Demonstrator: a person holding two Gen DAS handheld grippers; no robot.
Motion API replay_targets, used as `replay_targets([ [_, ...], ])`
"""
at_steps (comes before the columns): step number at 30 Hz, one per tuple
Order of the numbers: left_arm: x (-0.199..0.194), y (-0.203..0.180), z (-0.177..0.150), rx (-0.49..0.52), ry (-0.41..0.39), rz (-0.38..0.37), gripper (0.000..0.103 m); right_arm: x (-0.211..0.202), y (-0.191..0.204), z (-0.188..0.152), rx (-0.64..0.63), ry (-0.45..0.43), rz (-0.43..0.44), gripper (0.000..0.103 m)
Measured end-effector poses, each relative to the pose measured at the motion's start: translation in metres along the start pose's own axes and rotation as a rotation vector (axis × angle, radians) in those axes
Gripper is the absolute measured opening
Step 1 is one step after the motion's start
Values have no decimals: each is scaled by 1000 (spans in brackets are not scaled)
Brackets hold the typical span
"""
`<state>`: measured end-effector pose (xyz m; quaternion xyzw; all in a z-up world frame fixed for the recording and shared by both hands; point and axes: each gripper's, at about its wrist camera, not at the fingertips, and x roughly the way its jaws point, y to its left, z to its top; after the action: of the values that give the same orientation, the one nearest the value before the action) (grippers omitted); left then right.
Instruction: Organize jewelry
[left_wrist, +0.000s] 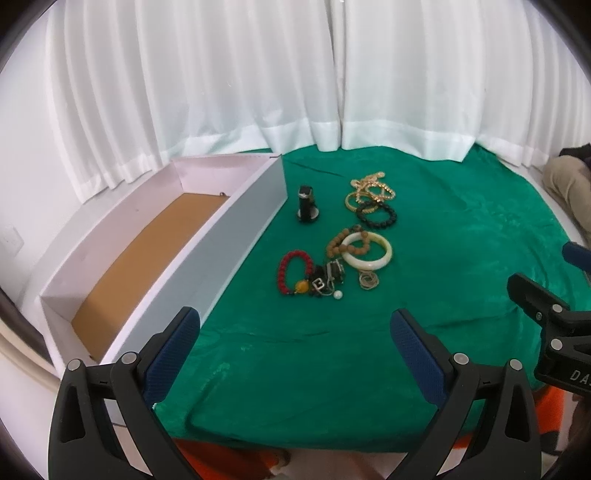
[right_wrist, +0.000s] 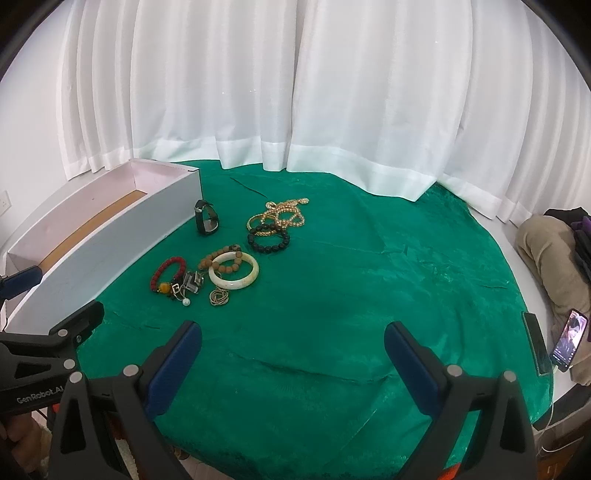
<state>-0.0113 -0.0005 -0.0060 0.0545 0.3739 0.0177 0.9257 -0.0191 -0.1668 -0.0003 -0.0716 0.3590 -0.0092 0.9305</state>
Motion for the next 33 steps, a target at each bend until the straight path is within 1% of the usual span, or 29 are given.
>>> replay_targets([
  [7, 0, 2, -1, 3, -2, 1, 103, 0, 1, -1, -1, -1, 0, 101],
  [9, 2, 4, -2, 2, 7, -11, 103, 0, 1, -1, -3, -1, -3, 101],
  [13, 10, 13, -5, -6, 36, -66, 103, 0, 0, -1, 0, -3, -3, 101],
  [16, 21, 19, -7, -14, 72, -102, 103, 0, 1, -2, 1, 3, -2, 101],
  [20, 33, 22, -9, -30, 109, -129, 103, 6, -3, -2, 5, 20, 7, 101],
  [27, 71, 31, -2, -49, 179, -220, 102, 20, -13, -2, 25, 43, 12, 101],
  [30, 85, 35, 1, -59, 176, -261, 102, 28, -19, -5, 40, 62, 15, 101],
  [33, 101, 32, 8, -49, 174, -304, 102, 36, -23, -9, 53, 83, 18, 101],
])
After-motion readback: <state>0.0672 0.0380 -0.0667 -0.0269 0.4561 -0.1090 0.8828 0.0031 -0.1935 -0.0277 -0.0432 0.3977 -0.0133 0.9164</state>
